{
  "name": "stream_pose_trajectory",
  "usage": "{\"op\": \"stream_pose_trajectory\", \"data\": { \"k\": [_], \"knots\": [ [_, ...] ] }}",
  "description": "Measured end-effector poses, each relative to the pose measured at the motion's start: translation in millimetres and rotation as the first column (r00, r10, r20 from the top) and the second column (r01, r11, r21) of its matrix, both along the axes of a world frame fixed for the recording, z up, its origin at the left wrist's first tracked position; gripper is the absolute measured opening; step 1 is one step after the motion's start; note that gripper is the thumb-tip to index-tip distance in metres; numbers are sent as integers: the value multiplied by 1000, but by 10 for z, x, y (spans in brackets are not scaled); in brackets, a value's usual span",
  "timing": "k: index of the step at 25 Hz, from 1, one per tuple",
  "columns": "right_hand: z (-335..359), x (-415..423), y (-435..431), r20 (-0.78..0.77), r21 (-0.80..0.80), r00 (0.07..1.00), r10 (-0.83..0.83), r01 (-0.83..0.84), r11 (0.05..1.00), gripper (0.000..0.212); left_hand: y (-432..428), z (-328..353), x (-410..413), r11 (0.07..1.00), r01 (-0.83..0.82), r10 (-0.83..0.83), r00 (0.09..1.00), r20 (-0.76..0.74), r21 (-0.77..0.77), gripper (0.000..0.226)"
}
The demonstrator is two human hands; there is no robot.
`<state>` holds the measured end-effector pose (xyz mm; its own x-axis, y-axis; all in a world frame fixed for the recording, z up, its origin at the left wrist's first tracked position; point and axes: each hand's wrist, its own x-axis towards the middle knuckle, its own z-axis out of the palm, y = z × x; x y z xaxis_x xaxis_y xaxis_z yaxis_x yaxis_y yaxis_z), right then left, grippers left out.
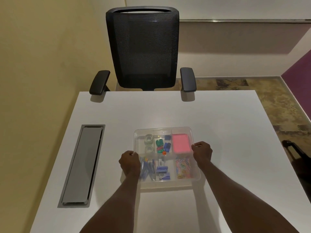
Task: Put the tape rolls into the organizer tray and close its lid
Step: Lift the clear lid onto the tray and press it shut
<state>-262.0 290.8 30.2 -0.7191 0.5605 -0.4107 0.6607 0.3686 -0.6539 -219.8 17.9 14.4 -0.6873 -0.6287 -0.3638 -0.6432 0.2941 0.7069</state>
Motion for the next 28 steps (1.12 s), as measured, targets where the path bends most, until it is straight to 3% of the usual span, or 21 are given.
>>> {"op": "stream_pose_trajectory", "data": {
  "k": [2, 5, 8, 11, 18, 23, 28],
  "knots": [
    [-5, 29, -21, 4, 109, 993, 120, -119, 987, 30, 52, 12, 18, 995, 43, -43, 999, -2, -94, 26],
    [12, -23, -94, -19, 322, 924, 381, -355, 878, 44, 89, 70, -169, 954, 234, -238, 971, 1, -189, 50],
    [-20, -192, -174, 70, 425, 771, 633, -597, 681, 59, 51, 84, -495, 854, 481, -475, 876, 80, -197, 58],
    [-91, -356, -171, 247, 440, 655, 714, -732, 520, 64, 20, 43, -748, 723, 667, -624, 742, 246, -179, 59],
    [-235, -373, -183, 272, 449, 667, 694, -726, 521, 63, 25, -127, -700, 642, 714, -650, 700, 297, -278, 66],
    [-274, -305, -157, 299, 469, 631, 716, -751, 465, 68, 34, -187, -550, 649, 709, -658, 705, 265, -275, 70],
    [-282, -204, -112, 283, 470, 614, 737, -759, 451, 64, 67, -172, -483, 553, 739, -637, 673, 376, -386, 68]
  ]
}}
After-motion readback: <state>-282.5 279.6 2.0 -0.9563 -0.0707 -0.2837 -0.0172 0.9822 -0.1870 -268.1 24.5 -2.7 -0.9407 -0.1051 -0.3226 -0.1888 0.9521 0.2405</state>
